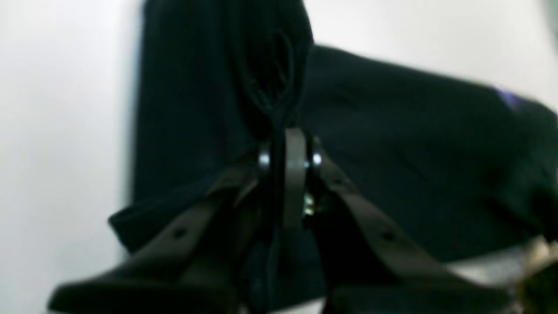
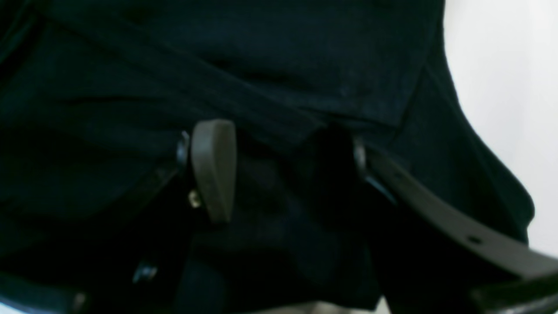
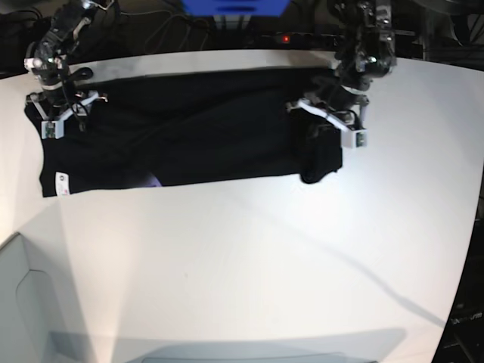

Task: Fold the T-shirt properly
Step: 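Carry the strip end with the left gripper over toward the right gripper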

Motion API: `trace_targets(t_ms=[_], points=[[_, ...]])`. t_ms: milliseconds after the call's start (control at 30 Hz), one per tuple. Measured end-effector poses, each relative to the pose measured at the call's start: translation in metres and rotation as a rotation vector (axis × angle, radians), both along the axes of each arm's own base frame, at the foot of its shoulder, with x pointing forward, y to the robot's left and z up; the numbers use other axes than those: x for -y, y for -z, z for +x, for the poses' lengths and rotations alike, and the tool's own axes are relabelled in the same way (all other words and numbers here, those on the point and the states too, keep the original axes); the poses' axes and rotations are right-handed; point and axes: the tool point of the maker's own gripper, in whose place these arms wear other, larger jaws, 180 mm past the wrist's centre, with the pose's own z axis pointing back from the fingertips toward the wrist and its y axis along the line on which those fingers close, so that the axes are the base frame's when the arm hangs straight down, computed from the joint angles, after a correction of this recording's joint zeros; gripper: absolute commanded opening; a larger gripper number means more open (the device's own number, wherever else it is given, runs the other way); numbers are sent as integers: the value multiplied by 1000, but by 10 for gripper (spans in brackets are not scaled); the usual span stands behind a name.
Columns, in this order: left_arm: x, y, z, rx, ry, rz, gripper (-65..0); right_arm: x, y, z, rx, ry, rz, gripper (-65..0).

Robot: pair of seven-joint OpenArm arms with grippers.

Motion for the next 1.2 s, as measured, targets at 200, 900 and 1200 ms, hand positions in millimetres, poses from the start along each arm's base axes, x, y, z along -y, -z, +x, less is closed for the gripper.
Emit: trace_targets(t_ms=[200, 900, 1200], points=[[75, -19, 13, 107, 172, -53, -650, 0, 0, 1, 1, 0, 1, -315], [226, -6, 42, 142, 494, -63, -650, -9, -1, 11, 9, -29, 6, -315], [237, 11, 42, 151, 497, -61, -650, -8, -1, 11, 9, -30, 4, -315]])
